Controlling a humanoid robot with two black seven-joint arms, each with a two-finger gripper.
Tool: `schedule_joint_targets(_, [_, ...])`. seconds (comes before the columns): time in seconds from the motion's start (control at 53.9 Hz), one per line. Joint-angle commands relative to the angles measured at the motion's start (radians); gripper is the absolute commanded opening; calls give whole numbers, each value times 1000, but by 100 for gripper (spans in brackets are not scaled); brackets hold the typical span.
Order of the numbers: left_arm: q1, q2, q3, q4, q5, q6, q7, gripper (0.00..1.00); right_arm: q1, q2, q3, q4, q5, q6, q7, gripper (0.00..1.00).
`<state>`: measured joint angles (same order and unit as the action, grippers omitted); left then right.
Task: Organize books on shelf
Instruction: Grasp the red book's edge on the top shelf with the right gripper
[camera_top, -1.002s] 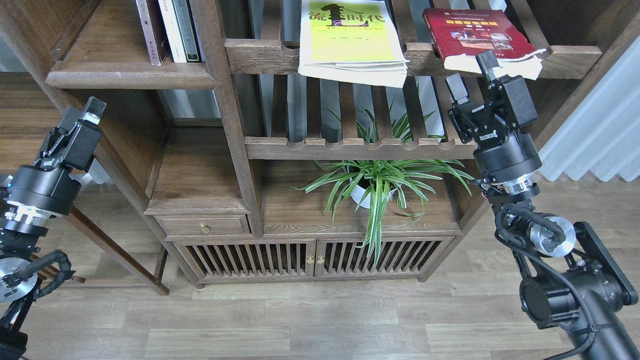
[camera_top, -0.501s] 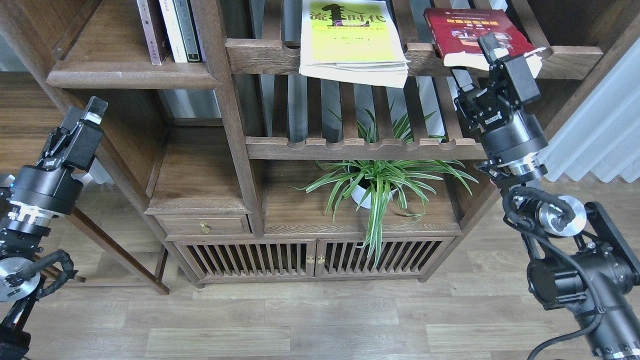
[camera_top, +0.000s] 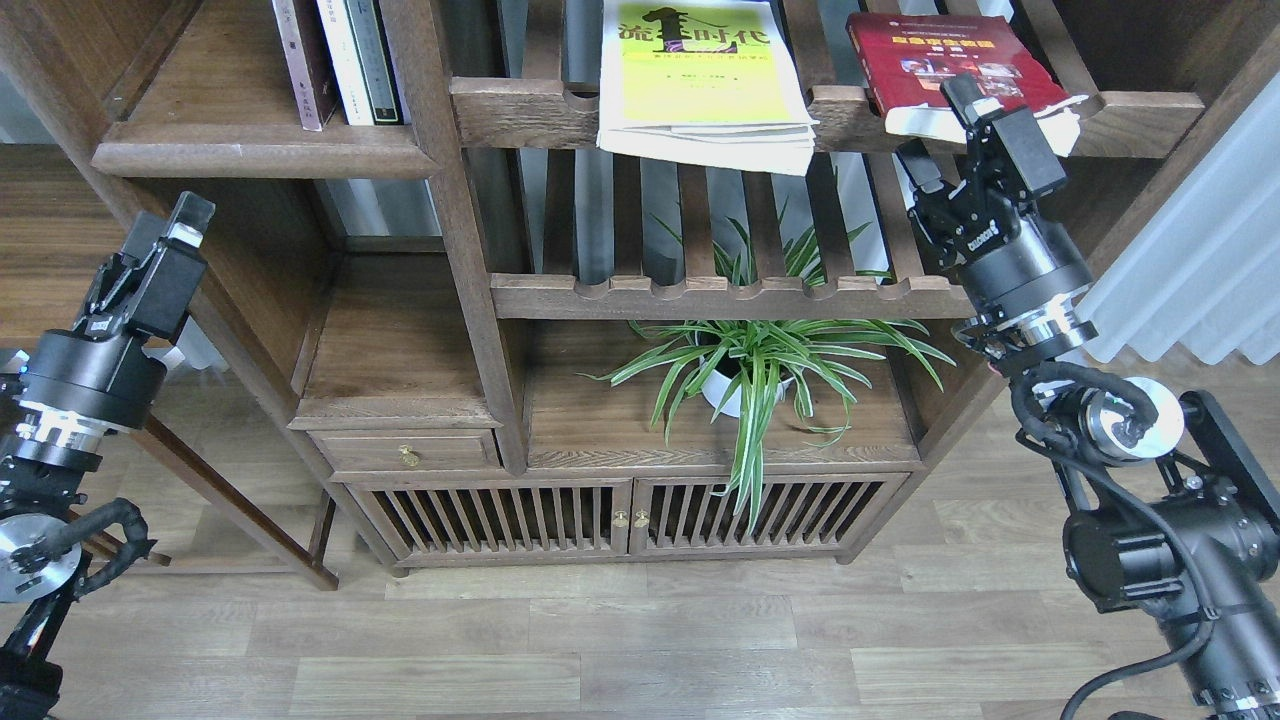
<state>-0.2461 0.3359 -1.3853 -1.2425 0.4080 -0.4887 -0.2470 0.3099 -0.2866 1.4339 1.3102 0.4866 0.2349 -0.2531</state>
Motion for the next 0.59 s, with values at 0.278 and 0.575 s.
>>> schedule_joint_targets(0.278, [-4, -6, -3, 0, 0, 0, 0, 100, 8, -19, 25, -12, 3, -63, 0, 84])
schedule_joint_targets(0.575, [-2, -6, -6, 0, 0, 0, 0, 100, 26, -11, 60, -11, 4, -101, 0, 68])
